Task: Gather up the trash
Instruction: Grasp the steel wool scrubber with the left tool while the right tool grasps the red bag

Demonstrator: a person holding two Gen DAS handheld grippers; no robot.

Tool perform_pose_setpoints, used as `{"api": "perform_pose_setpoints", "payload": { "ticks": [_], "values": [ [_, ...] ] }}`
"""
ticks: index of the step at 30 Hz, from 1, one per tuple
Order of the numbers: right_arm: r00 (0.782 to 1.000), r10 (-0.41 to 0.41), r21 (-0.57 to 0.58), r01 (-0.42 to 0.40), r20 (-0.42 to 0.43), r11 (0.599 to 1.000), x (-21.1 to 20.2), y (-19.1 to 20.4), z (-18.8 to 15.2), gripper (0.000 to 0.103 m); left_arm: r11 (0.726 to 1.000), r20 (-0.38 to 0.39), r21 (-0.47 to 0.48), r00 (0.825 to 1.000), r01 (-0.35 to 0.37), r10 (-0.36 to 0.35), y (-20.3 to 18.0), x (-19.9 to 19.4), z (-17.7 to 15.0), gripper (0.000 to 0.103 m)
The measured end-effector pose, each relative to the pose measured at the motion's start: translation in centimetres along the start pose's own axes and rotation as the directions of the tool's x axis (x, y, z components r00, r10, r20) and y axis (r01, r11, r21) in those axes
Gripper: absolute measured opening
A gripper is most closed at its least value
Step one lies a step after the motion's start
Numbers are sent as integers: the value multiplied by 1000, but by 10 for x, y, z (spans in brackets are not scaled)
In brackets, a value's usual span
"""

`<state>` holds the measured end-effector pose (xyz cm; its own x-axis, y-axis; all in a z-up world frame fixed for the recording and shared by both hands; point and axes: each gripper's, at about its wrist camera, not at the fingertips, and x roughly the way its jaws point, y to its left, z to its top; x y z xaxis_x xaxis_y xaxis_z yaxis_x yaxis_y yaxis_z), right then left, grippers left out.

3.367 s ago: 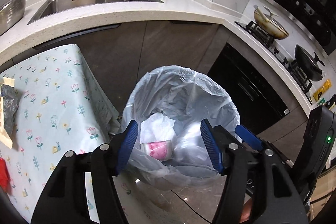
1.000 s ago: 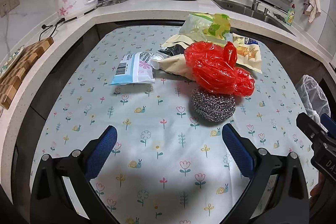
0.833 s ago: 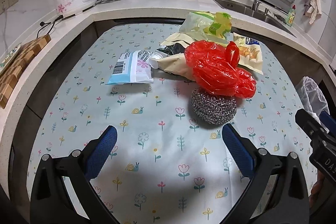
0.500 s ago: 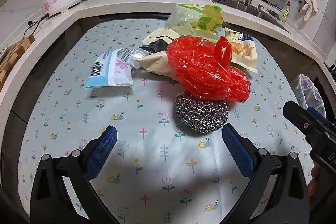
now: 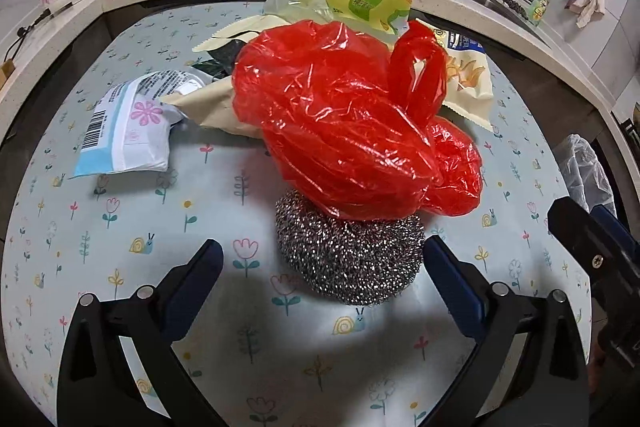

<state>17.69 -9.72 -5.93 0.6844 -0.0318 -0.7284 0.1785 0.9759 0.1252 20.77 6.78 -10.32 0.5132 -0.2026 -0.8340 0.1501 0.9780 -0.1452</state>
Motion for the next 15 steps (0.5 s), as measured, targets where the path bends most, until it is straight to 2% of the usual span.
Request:
{"api": "perform_pose_setpoints", "payload": {
  "ticks": [3, 5, 6, 10, 15],
  "values": [
    [1000, 6, -2, -6, -3, 1000, 3, 3, 2, 96, 999, -2, 2, 999, 34, -34, -2, 2, 1, 91],
    [1000, 18, -2, -18, -9, 1000, 6, 5, 3, 96, 998, -25, 5, 997, 69, -69, -2, 5, 1, 71],
    [1000, 21, -1, -21, -12, 1000, 7, 6, 3, 96, 996, -42, 2, 995, 86, -85, -1, 6, 1, 70],
    [998, 55, 1, -55, -26, 998, 11, 13, 5, 96, 994, -31, -13, 994, 105, -106, 7, -2, 1, 66],
    [992, 114, 2, -114, -46, 993, 18, 29, 8, 96, 994, -22, -25, 994, 106, -106, 20, -16, -4, 65]
  ]
}}
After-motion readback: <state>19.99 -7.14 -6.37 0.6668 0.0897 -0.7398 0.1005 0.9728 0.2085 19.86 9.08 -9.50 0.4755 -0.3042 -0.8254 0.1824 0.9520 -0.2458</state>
